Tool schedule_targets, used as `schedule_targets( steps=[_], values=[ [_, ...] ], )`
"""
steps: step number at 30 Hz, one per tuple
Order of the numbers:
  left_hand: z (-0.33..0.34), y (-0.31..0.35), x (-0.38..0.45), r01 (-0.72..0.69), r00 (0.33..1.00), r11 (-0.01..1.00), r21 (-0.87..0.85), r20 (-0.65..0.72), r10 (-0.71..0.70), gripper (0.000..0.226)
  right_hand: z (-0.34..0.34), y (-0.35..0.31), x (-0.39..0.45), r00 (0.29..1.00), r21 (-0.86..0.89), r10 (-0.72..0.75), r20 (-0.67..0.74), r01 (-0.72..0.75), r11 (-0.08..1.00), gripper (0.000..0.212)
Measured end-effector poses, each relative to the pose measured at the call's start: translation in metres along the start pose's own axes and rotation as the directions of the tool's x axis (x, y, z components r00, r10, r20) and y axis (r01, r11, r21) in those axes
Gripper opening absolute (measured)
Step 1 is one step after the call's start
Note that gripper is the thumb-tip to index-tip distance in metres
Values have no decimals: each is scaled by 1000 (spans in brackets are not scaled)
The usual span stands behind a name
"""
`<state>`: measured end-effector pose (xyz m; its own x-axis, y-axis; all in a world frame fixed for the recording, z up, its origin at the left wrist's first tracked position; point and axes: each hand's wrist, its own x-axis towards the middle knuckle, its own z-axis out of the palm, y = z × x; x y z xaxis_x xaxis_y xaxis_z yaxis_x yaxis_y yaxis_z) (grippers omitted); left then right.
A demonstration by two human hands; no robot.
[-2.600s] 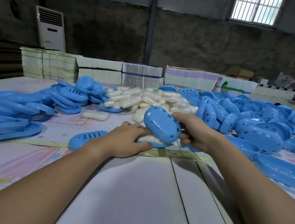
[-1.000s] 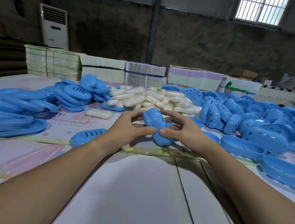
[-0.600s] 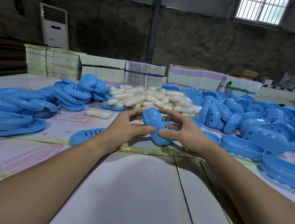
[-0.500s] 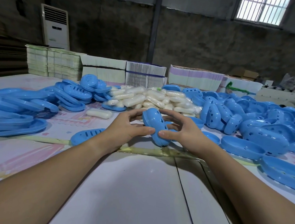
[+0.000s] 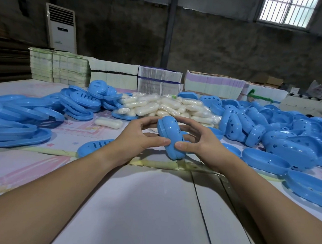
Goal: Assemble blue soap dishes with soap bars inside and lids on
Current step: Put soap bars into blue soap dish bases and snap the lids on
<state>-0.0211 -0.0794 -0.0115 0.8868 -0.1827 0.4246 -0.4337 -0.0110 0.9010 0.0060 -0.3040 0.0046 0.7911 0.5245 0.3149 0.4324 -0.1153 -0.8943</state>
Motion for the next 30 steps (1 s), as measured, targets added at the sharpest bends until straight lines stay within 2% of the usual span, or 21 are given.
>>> schedule_targets(
  steps=[7,12,15,23,26,30],
  values=[
    [-1,-1,2,3,1000,997,-75,-26,-5,60,2,-1,2,999,-31,-18,-46,17,999,69],
    [-1,-2,6,26,994,985,-173,-102,-44,81,2,-4,2,998,25,-17,-68,19,1000,66],
    [-3,-2,6,44,994,979,-198,-92,-63,84,3,-4,3,998,56,-2,-64,6,998,63],
    [0,-2,5,76,994,973,-218,-61,-92,70,3,0,4,996,103,19,-88,-10,995,67],
    [2,-3,4,81,995,978,-193,-47,-91,58,3,0,3,996,63,44,-77,-39,997,66],
    [4,-3,4,88,995,982,-169,-33,-95,54,4,-1,2,996,18,50,-76,-49,999,58]
  ],
)
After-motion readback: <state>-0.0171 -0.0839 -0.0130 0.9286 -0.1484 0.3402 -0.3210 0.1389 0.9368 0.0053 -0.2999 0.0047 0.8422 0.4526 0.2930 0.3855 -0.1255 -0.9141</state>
